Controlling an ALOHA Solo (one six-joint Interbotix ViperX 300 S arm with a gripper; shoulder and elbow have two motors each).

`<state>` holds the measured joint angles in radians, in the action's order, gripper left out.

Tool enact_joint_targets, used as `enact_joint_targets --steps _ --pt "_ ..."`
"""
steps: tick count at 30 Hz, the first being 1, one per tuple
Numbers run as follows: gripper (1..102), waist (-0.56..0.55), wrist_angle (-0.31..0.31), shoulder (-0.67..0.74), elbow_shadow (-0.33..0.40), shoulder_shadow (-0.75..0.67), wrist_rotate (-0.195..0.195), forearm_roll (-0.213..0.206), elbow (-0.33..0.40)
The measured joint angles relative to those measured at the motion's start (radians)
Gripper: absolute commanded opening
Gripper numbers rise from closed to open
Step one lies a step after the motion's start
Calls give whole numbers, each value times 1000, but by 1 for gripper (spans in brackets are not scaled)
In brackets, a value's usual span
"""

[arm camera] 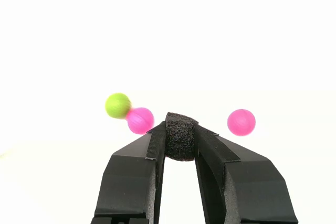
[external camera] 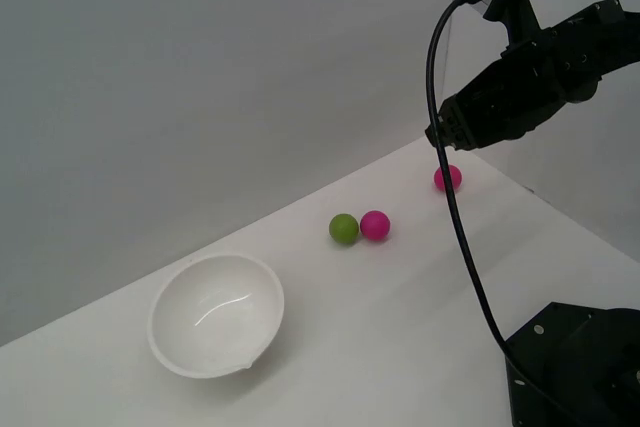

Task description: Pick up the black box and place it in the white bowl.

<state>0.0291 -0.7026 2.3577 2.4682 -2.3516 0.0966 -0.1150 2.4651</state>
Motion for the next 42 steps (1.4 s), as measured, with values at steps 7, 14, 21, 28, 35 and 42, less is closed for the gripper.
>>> enact_joint_targets --steps 7,14,21,28,35,42 --pt "3 -92 5 0 -35 2 -66 -2 -37" --pt "3 -235 61 -35 -58 37 -137 0 -58" --pt "3 -377 140 -124 -64 121 -198 -2 -61" --pt "3 -494 212 -229 -98 227 -225 -2 -98" --pt "3 -597 304 -350 -130 351 -227 -23 -130" --pt "3 -675 376 -451 -132 454 -229 -49 -132"
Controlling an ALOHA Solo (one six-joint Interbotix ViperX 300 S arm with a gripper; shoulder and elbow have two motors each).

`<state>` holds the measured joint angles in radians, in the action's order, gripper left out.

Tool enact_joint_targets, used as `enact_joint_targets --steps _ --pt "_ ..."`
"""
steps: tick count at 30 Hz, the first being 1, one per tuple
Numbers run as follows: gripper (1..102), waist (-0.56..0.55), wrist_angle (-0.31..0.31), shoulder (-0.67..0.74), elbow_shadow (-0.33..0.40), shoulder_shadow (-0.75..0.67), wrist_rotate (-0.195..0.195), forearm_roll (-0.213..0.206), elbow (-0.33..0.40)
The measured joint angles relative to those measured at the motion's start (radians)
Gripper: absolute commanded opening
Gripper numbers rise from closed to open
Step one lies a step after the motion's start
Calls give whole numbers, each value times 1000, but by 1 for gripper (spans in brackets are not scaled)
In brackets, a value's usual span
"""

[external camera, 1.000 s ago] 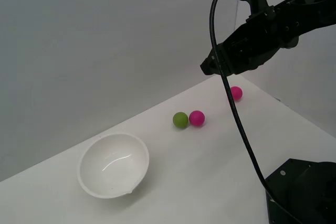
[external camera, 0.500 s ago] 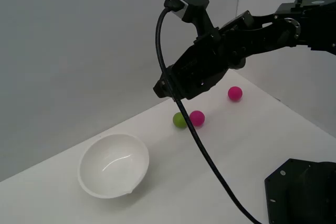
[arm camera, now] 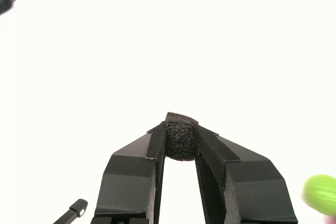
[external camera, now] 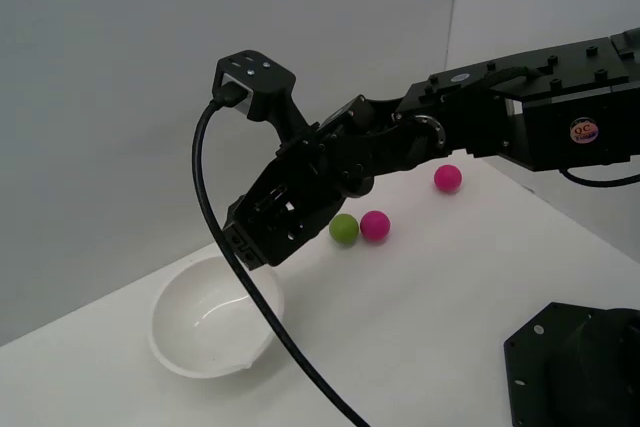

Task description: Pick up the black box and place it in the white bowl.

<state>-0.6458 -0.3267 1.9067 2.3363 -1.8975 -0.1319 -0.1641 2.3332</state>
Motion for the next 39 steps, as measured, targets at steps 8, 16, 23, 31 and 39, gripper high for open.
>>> enact_joint_targets --steps 8,16,23,31,39 --pt "3 -35 43 -55 -12 54 0 -15 -12" --pt "3 -54 57 -97 -18 95 0 -21 -18" --pt "3 -71 57 -120 -20 117 0 -21 -20" --pt "37 -71 57 -115 -20 114 0 -28 -20" --pt "100 -55 57 -133 -20 132 0 -71 -20"
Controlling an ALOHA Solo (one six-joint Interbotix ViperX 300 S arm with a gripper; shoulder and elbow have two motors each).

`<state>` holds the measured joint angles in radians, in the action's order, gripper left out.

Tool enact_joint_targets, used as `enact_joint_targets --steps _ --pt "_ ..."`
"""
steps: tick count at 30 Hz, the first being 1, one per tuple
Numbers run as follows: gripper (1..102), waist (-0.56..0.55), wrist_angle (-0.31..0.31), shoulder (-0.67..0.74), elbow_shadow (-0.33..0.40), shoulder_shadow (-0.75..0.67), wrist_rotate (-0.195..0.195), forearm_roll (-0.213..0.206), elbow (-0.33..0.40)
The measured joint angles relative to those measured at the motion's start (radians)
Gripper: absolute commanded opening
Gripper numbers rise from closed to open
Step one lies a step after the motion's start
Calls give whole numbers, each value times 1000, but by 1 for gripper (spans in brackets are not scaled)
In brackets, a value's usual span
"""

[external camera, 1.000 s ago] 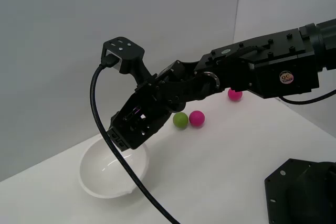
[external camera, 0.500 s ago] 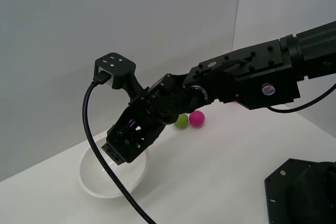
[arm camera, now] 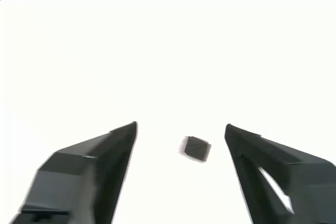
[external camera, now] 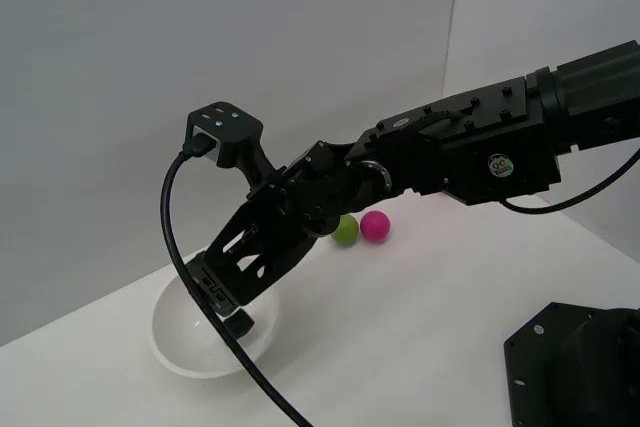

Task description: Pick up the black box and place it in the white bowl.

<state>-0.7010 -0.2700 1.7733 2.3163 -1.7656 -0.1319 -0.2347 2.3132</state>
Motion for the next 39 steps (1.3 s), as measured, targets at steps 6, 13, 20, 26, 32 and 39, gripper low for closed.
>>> enact_joint_targets --steps 6,13,20,26,32,39 --pt "100 0 0 -3 0 2 -2 -2 0" --pt "98 20 0 21 0 -21 0 -2 0" --pt "32 95 0 135 23 -133 11 6 23" --pt "19 179 0 249 67 -250 28 35 67" --pt "18 250 -15 345 115 -345 84 58 115" --pt "3 345 -48 430 164 -430 138 60 164"
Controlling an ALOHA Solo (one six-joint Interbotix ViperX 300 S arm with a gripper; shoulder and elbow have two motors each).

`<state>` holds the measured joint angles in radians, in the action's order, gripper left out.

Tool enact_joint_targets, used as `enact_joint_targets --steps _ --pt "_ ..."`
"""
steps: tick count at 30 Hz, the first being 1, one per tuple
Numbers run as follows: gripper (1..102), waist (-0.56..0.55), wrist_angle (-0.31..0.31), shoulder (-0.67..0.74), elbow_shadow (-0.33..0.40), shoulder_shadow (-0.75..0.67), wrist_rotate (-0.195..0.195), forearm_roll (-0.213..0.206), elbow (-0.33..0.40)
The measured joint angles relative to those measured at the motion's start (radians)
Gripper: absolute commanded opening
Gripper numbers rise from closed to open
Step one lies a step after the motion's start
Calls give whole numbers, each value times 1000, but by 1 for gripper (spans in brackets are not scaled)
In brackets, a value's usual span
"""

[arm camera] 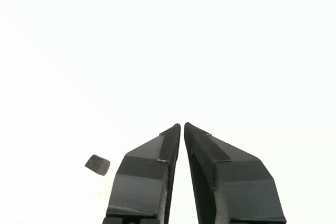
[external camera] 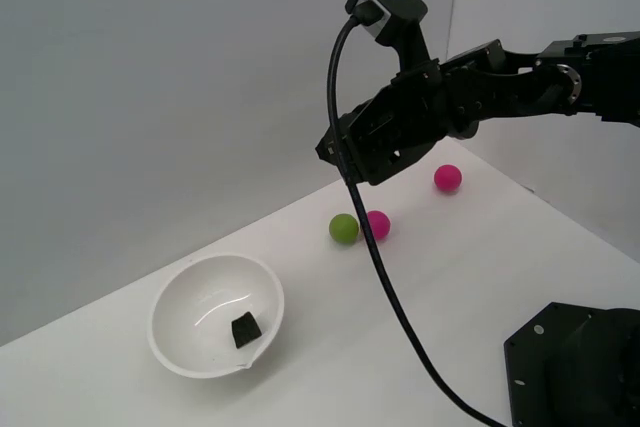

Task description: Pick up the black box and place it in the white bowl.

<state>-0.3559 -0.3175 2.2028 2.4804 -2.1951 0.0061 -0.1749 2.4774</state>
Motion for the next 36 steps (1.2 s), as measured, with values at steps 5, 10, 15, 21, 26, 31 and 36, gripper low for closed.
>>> enact_joint_targets --steps 5,10,15,21,26,31,36 --pt "3 51 -2 75 23 -80 46 0 25" --pt "3 132 -9 155 57 -158 94 -2 60" --pt "3 183 -20 219 97 -222 144 -2 98" --pt "3 279 -41 316 144 -321 193 0 146" --pt "3 354 -69 397 189 -403 201 0 190" --pt "3 367 -86 503 241 -506 201 15 242" --pt "3 393 -121 572 284 -577 201 17 287"
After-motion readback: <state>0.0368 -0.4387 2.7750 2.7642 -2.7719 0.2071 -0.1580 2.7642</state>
